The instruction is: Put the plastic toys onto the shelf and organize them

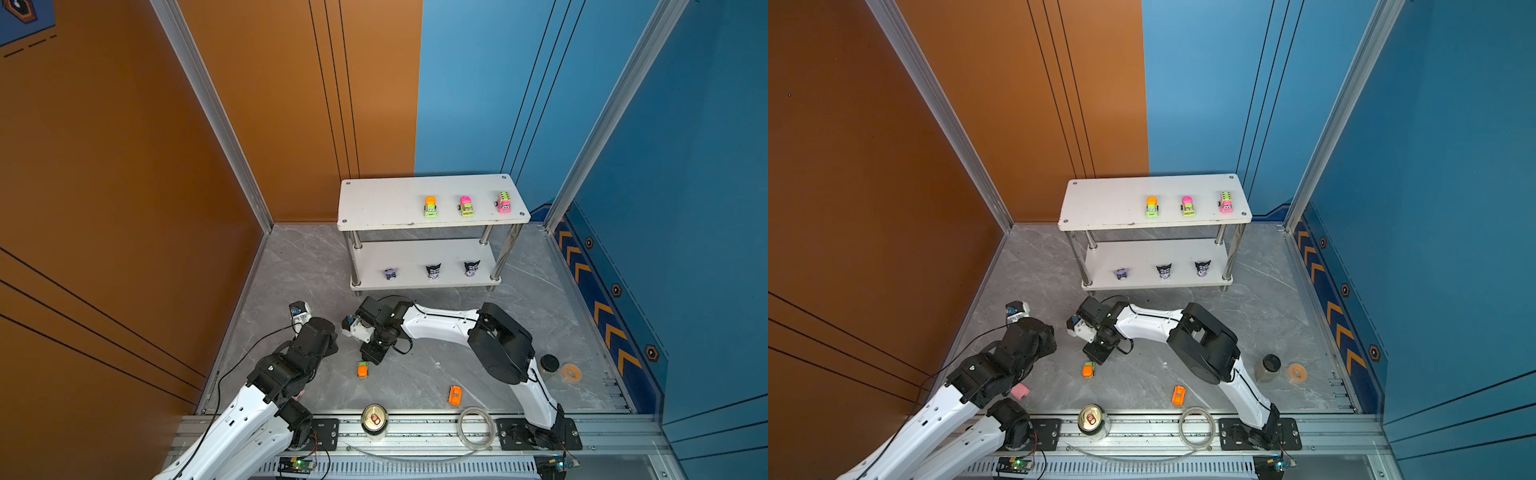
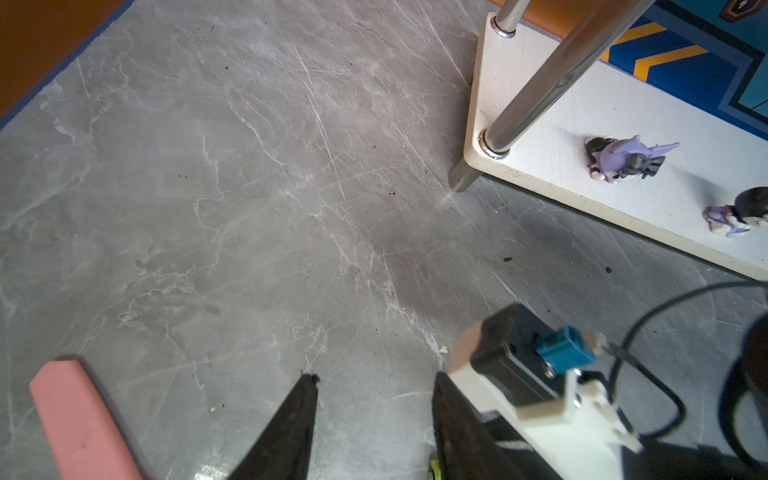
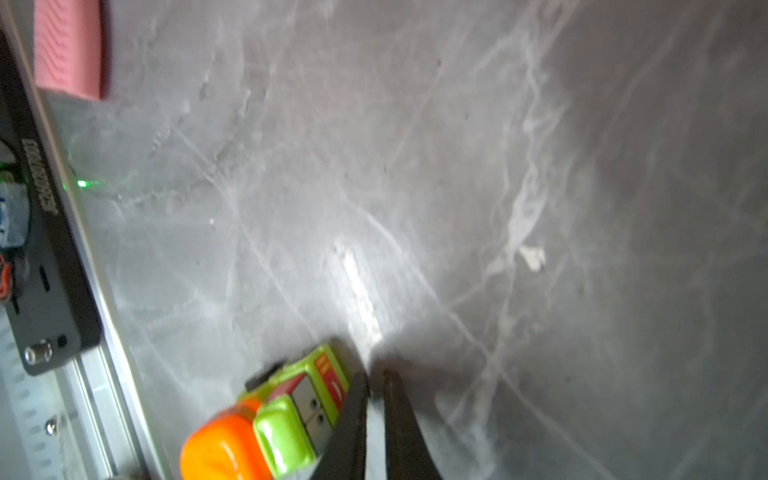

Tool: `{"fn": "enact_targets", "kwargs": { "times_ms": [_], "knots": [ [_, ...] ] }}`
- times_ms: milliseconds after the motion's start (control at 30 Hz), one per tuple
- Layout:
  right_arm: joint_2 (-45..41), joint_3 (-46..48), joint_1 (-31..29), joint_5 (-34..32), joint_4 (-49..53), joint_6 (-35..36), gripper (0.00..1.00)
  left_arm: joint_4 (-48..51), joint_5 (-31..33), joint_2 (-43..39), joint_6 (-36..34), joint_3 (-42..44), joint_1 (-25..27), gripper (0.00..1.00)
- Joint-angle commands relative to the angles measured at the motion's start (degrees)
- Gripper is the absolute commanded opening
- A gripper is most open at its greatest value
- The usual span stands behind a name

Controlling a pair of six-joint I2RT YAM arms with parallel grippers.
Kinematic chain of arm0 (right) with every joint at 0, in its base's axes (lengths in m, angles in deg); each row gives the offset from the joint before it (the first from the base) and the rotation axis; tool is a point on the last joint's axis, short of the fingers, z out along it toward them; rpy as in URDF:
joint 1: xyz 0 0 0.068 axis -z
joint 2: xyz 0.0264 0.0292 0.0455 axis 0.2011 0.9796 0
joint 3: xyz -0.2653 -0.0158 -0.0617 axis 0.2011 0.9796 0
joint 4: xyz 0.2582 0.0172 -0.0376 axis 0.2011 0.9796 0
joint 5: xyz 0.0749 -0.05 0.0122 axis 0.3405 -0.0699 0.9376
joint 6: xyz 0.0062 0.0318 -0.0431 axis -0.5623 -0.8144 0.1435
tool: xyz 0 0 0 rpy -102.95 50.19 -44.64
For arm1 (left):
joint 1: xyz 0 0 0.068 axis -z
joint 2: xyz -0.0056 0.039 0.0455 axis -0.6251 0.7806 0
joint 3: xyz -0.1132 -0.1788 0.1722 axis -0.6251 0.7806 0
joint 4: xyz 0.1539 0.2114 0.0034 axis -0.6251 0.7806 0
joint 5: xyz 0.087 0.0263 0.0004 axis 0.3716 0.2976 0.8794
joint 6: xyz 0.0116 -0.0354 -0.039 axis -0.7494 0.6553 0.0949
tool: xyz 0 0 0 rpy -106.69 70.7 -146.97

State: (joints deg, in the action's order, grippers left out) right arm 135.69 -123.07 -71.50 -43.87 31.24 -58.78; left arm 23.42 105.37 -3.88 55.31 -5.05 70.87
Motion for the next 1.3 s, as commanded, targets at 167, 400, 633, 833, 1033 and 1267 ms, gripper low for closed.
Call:
{"fn": "enact_targets", "kwargs": {
  "times_ms": [167,400,633,833,1033,1267],
  "knots": [
    [-9.9,13.5,-2.5,-2.6,-2.8,-3.1,0.13,1.4,-0.8,-0.1,-0.9,-0.5,-0.8,0.47],
    [-12.2,17.8,-4.7,0.9,-6.1,-5.4,0.13,1.4,-1.0,-0.3,-0.2,-0.1,-0.9,0.48],
    [-5.7,10.6,-5.6,3.4,-8.1,-6.4,0.13,1.5,-1.6,-1.5,0.8,0.8,-0.9,0.47],
    [0.4,3.4,-5.5,5.0,-11.1,-7.9,0.14,1.5,-1.7,-2.0,1.5,1.9,-0.9,0.49],
    [5.0,-2.3,-3.6,3.0,-15.8,-11.3,0.15,1.5,-2.1,-1.0,1.1,1.3,-0.9,0.53],
    [5.9,-5.1,0.8,3.2,-18.2,-14.2,0.17,1.5,-2.2,-0.7,0.9,1.6,-0.9,0.54]
  ]
}}
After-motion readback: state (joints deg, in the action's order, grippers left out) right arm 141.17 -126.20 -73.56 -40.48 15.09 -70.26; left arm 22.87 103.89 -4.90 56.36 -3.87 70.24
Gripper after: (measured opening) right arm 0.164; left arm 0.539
